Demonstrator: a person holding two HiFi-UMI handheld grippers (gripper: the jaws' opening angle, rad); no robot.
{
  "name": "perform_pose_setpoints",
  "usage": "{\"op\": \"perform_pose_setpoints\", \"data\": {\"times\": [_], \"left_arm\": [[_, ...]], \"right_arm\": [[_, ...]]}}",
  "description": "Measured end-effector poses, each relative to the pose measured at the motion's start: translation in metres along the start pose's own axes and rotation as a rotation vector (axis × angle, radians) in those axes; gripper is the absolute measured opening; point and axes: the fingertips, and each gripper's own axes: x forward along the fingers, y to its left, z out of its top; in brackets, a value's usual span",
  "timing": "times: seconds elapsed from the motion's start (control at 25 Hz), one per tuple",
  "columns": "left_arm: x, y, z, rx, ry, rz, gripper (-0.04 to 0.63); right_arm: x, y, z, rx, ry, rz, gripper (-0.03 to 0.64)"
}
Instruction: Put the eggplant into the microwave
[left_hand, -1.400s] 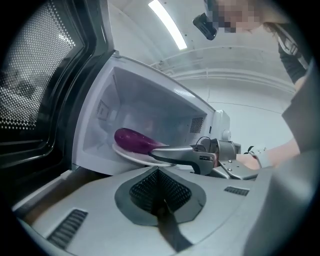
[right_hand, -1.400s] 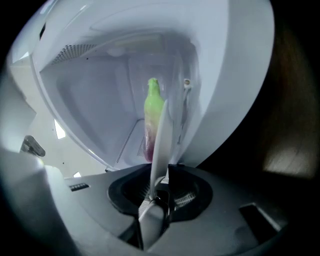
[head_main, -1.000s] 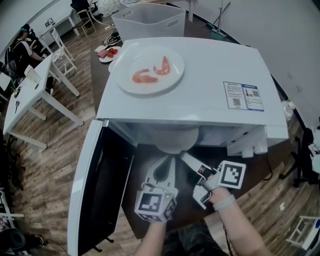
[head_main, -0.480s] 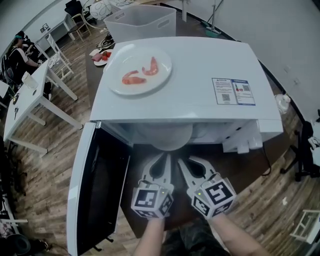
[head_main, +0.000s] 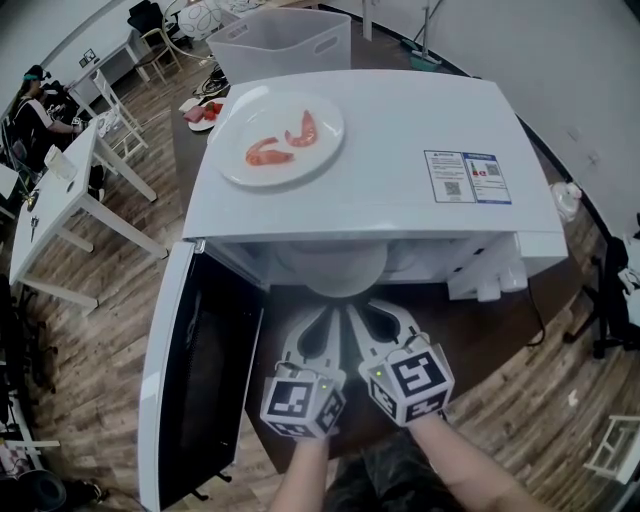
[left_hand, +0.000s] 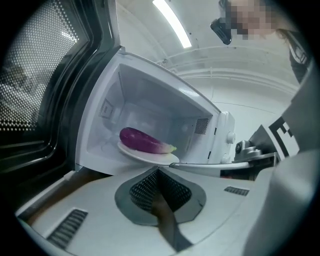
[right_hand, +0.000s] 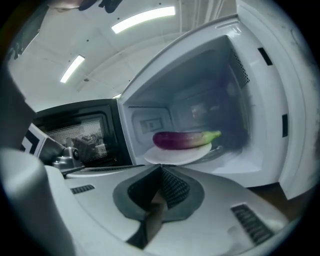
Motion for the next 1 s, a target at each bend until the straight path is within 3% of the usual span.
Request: {"op": "perform_pose_setpoints", "data": {"times": [0.32,0.56,0.76,1.0], "left_arm": [[-0.002,0.013,0.001,-0.051,-0.013,0.035,0.000],[0.004,0.011,0.009,-0.020,-0.008,0.025,0.000],[0.011,0.013,0.011,-0.042,0.009,0.013,0.000],[0.020,0.014,0.014,-0.035,0.006,-0.002,0.000]], "right_arm": [[0.004,-0.010,-0.001,0.035,0.021,-0.040,0.003],[0.009,-0.015,0.001,0.075,0.030,-0.053,0.003],[0.011,-0.026,0.002,0.111,0.039,-0.075,0.003],[0.010,-0.033,0.002,0.096,0.043,-0.084,0.003]]}}
